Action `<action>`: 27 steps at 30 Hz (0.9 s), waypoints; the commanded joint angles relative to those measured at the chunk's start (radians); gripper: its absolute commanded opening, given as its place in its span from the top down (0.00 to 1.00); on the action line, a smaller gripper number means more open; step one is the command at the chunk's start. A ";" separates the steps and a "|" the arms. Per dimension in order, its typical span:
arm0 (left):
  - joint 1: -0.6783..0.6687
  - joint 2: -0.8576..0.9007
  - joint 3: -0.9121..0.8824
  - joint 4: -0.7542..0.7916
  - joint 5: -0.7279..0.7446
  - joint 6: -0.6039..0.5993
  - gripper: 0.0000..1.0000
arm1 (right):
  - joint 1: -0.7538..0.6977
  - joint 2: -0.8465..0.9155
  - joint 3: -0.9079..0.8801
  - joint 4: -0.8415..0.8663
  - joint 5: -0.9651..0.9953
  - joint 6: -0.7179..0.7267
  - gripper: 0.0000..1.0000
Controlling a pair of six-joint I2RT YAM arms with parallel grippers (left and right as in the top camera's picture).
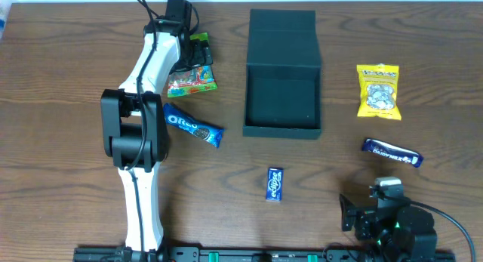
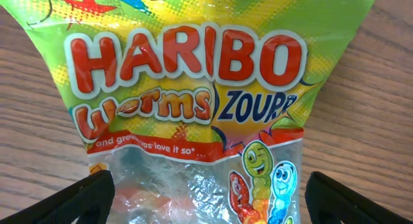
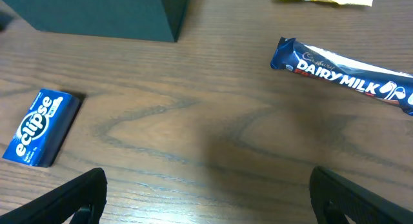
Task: Pack container
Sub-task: 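Lift the Haribo bag with the left gripper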
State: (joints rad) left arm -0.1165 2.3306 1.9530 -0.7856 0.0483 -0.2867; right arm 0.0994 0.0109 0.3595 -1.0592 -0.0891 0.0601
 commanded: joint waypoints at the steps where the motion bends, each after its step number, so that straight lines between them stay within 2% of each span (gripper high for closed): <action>1: -0.012 0.018 0.011 -0.004 -0.050 -0.015 0.04 | -0.006 -0.005 -0.005 -0.007 0.006 0.010 0.01; 5: -0.030 0.021 0.011 -0.011 -0.109 -0.028 0.04 | -0.006 -0.005 -0.005 -0.007 0.006 0.010 0.01; 27: -0.042 0.091 0.011 -0.014 -0.111 -0.035 0.04 | -0.006 -0.005 -0.005 -0.007 0.006 0.010 0.01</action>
State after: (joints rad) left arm -0.1612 2.3810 1.9530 -0.7933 -0.0460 -0.3111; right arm 0.0994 0.0109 0.3595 -1.0592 -0.0887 0.0601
